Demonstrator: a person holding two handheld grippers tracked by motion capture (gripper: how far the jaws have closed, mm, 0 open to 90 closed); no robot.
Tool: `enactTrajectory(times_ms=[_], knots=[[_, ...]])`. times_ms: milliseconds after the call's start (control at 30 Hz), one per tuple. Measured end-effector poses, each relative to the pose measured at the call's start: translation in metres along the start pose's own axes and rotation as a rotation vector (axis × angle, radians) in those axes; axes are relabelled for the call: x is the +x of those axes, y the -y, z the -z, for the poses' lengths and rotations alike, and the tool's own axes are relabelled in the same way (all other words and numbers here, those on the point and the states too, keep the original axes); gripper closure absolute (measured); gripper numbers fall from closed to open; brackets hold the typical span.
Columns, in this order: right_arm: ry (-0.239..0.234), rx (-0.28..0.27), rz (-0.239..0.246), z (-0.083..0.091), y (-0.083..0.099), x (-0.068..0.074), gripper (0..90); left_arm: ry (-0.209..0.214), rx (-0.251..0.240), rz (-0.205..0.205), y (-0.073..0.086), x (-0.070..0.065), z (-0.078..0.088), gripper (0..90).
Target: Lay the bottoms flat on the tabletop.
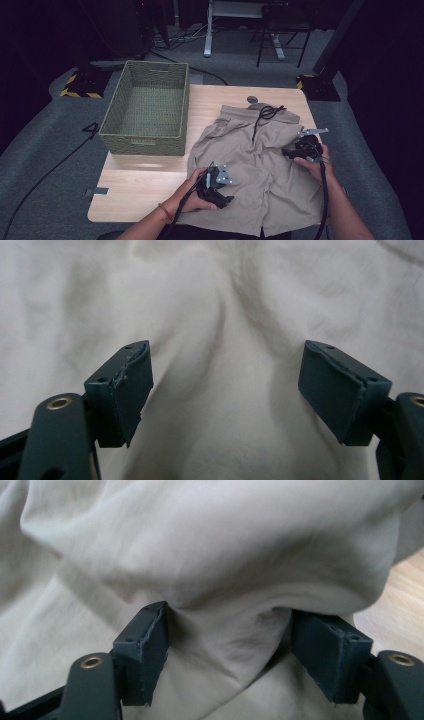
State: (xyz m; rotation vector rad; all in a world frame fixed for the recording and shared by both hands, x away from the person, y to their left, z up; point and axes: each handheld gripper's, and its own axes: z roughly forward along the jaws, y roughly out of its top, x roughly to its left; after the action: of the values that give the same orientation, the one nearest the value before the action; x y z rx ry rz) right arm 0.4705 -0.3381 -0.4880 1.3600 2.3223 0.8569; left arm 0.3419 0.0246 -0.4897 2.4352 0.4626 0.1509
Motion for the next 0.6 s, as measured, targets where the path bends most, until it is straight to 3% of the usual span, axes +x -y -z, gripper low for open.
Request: enactTrajectory(times_ms=[100,300,400,500,533,567,600], knots=[[0.012,0.005,0.037,-0.009,-0.011,0.003,30.3,0.008,-0.004,0.017,0.001,0.004,-0.005,20.6],[0.019,0.009,0.034,-0.026,-0.030,0.000,26.8,-0.002,-0.012,0.016,-0.006,0.010,-0.013,17.8],[0.044,0.028,0.013,-0.030,-0.038,0.001,27.7,-0.012,-0.002,0.023,-0.009,0.013,-0.013,17.6],[0.077,0.033,0.050,-0.027,-0.041,0.007,32.0,-0.032,0.003,0.020,-0.002,0.009,-0.001,20.5],[0.065,0.025,0.051,-0.024,-0.041,0.008,32.0,-0.031,-0.009,0.027,0.004,0.008,0.008,20.1],[0.056,-0.020,0.052,-0.017,-0.040,0.011,33.0,-0.034,-0.017,0.037,0.008,0.008,0.014,19.2],[0.056,-0.020,0.052,-0.017,-0.040,0.011,33.0,-0.044,-0.029,0.049,0.015,0.008,0.021,19.2]])
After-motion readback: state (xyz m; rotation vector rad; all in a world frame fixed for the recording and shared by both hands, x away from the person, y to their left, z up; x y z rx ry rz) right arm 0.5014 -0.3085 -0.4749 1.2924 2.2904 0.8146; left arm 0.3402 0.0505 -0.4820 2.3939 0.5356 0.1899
